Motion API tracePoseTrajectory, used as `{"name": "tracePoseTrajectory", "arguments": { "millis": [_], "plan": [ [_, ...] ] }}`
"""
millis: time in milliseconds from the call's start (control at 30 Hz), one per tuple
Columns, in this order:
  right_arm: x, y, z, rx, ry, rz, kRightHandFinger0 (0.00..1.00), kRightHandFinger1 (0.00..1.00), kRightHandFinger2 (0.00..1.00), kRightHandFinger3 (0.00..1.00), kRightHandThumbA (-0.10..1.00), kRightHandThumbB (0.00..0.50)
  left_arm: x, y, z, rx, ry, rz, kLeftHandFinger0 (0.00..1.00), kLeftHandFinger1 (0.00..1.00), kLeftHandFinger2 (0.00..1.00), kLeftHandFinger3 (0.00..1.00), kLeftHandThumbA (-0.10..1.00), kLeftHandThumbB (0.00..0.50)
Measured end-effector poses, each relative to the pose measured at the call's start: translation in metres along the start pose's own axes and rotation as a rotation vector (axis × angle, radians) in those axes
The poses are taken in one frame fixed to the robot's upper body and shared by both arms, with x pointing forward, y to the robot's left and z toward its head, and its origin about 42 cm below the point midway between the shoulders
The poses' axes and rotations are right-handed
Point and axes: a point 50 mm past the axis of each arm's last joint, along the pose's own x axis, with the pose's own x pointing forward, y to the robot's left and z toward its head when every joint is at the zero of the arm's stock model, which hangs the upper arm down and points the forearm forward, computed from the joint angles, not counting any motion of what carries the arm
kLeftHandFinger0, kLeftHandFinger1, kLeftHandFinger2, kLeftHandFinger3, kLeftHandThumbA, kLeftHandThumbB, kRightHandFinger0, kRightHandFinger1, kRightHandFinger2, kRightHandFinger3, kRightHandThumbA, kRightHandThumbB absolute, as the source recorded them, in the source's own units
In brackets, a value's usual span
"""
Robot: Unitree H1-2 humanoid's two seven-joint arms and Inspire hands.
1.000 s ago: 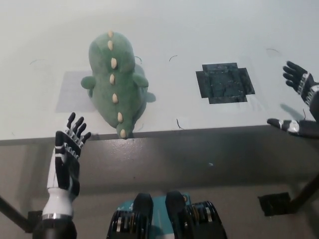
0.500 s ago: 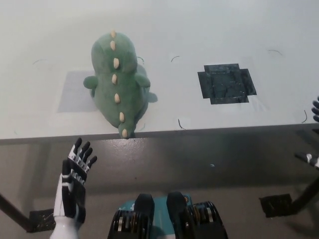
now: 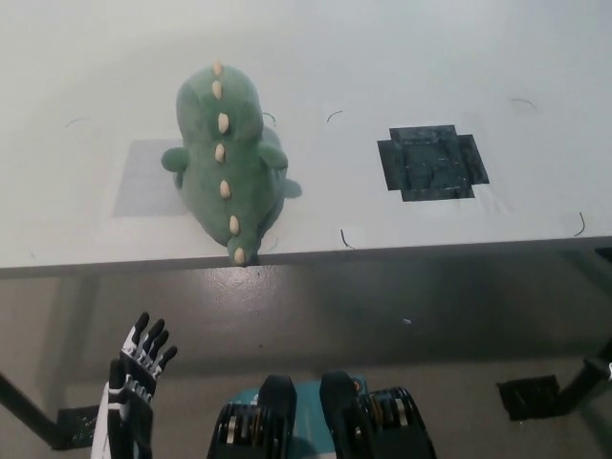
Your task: Use both hands to pick up a dinasour on the right side and move it to the left side
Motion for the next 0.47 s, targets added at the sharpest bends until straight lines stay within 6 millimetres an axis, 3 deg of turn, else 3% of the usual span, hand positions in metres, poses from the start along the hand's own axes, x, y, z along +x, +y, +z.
{"name": "tracePoseTrajectory", "arguments": {
  "millis": [467],
  "plan": [
    [0.0057,-0.0008,0.0042,0.005,-0.020,-0.014,1.00,1.00,1.00,1.00,1.00,0.101,0.0087,0.0037,0.0037,0.009,-0.030,-0.001,1.00,1.00,1.00,1.00,1.00,0.465]
  ]
}}
